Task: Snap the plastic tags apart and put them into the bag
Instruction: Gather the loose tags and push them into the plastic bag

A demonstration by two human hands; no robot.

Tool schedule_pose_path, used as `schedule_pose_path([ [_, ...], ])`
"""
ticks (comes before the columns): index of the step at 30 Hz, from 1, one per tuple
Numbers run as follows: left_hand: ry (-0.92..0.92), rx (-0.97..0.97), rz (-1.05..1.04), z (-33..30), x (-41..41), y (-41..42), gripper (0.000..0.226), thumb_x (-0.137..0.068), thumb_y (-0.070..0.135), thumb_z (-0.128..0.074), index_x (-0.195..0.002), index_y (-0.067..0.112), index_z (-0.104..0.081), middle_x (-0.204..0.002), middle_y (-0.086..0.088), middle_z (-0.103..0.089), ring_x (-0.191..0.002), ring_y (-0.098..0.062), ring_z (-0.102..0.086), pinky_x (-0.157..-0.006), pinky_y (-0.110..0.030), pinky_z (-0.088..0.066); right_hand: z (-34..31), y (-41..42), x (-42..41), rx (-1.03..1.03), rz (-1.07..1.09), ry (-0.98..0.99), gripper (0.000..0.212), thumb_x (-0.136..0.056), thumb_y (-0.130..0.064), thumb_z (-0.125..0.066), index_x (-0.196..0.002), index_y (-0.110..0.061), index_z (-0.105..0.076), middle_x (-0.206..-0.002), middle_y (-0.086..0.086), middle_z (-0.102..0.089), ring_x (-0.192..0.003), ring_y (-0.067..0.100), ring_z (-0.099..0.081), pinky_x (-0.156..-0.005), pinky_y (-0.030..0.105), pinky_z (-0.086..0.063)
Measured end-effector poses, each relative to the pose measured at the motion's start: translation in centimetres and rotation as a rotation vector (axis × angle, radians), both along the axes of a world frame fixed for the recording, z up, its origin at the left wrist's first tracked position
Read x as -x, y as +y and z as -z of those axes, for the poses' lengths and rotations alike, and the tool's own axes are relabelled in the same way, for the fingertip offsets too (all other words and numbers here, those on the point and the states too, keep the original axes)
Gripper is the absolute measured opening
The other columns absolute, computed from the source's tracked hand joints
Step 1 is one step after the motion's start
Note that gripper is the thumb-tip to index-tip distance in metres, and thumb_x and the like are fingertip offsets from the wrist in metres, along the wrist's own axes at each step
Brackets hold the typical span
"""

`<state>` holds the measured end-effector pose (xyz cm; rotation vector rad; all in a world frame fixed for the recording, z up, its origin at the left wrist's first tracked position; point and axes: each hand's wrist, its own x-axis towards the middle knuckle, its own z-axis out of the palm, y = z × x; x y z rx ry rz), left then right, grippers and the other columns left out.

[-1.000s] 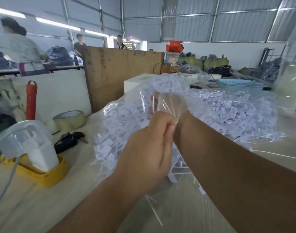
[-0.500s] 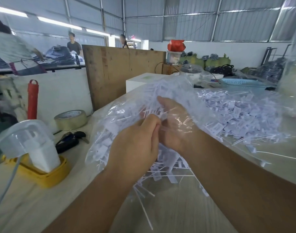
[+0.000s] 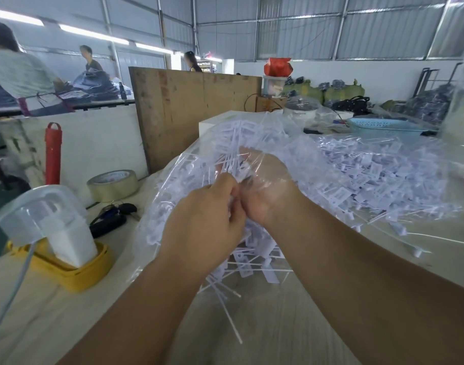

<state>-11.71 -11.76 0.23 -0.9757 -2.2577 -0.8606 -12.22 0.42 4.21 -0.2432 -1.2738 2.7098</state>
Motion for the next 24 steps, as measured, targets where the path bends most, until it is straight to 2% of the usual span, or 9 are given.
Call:
schedule_pose_path([
  [2,-0.006,0.020,-0.050,-0.1,0.5,0.0,0.009,-0.090,0.023,-0.056,-0.099,0.021,-0.054,-0.059,0.009,-0.050,-0.055,-0.012,-0.052,-0.049,-0.030,-0.041,0.6,0.1,-0.3,-0.011,-0.048,0.047,0.036,-0.093,-0.015,-0.041,-0.061,-0.007,-0.054,-0.053,0.008,-0.055,-0.047,0.019,-0.057,-0.049,0.021,-0.048],
  [4,0.004,-0.004,-0.091,-0.2,1.0,0.0,0.011,-0.091,0.023,-0.054,-0.101,0.019,-0.054,-0.063,0.008,-0.051,-0.058,-0.015,-0.050,-0.052,-0.030,-0.037,1.5,0.4,-0.7,-0.004,-0.130,0.107,0.033,-0.089,-0.012,-0.042,-0.060,-0.007,-0.056,-0.063,0.010,-0.053,-0.057,0.022,-0.055,-0.059,0.029,-0.047],
  [6,0.005,-0.009,-0.117,0.0,1.3,0.2,0.011,-0.093,0.023,-0.054,-0.103,0.017,-0.053,-0.066,0.006,-0.049,-0.061,-0.018,-0.048,-0.055,-0.031,-0.035,2.3,0.6,-1.3,-0.022,-0.218,0.140,0.021,-0.088,-0.019,-0.049,-0.077,-0.005,-0.059,-0.078,0.012,-0.058,-0.070,0.023,-0.058,-0.071,0.031,-0.046],
  [8,-0.002,0.026,-0.136,0.2,1.6,0.3,0.012,-0.095,0.024,-0.053,-0.105,0.017,-0.051,-0.069,0.004,-0.049,-0.063,-0.020,-0.049,-0.055,-0.032,-0.035,2.7,0.8,-1.9,-0.045,-0.273,0.140,0.030,-0.086,-0.033,-0.054,-0.096,-0.004,-0.057,-0.092,0.013,-0.060,-0.081,0.022,-0.061,-0.078,0.030,-0.049],
  [11,0.009,0.061,-0.171,0.3,1.7,0.4,0.007,-0.097,0.021,-0.051,-0.102,0.017,-0.048,-0.069,0.002,-0.049,-0.061,-0.020,-0.049,-0.049,-0.031,-0.030,3.3,1.2,-2.5,-0.025,-0.274,0.170,0.031,-0.087,-0.034,-0.054,-0.104,-0.008,-0.051,-0.096,0.011,-0.054,-0.084,0.021,-0.056,-0.081,0.030,-0.046],
  [15,-0.012,0.055,-0.176,0.9,1.6,0.7,0.006,-0.098,0.023,-0.048,-0.096,0.019,-0.044,-0.076,-0.001,-0.057,-0.061,-0.018,-0.054,-0.047,-0.030,-0.035,4.0,1.2,-3.6,0.029,-0.252,0.245,0.009,-0.084,-0.017,-0.055,-0.086,-0.009,-0.055,-0.081,0.008,-0.062,-0.076,0.019,-0.062,-0.076,0.028,-0.048],
  [18,-0.137,-0.005,-0.042,1.4,1.7,0.8,0.017,-0.095,0.039,-0.050,-0.103,0.026,-0.044,-0.079,0.009,-0.053,-0.066,-0.009,-0.054,-0.051,-0.028,-0.037,4.0,1.0,-3.9,-0.049,-0.152,0.258,0.012,-0.082,-0.007,-0.055,-0.091,0.000,-0.058,-0.085,0.016,-0.066,-0.079,0.024,-0.068,-0.076,0.031,-0.055],
  [21,-0.204,-0.006,-0.004,1.4,1.8,0.8,0.026,-0.090,0.041,-0.058,-0.110,0.030,-0.045,-0.084,0.012,-0.049,-0.070,-0.007,-0.053,-0.054,-0.028,-0.041,3.8,0.6,-3.6,-0.123,-0.027,0.228,0.015,-0.095,-0.003,-0.049,-0.100,0.005,-0.060,-0.087,0.017,-0.066,-0.077,0.023,-0.068,-0.068,0.029,-0.057],
  [24,-0.187,0.000,-0.057,1.1,2.0,0.8,0.023,-0.090,0.028,-0.059,-0.106,0.027,-0.042,-0.086,0.007,-0.053,-0.070,-0.012,-0.055,-0.057,-0.034,-0.047,4.0,0.2,-3.3,-0.219,0.080,0.179,0.015,-0.096,-0.003,-0.051,-0.110,-0.001,-0.057,-0.093,0.017,-0.063,-0.086,0.025,-0.061,-0.083,0.034,-0.050],
])
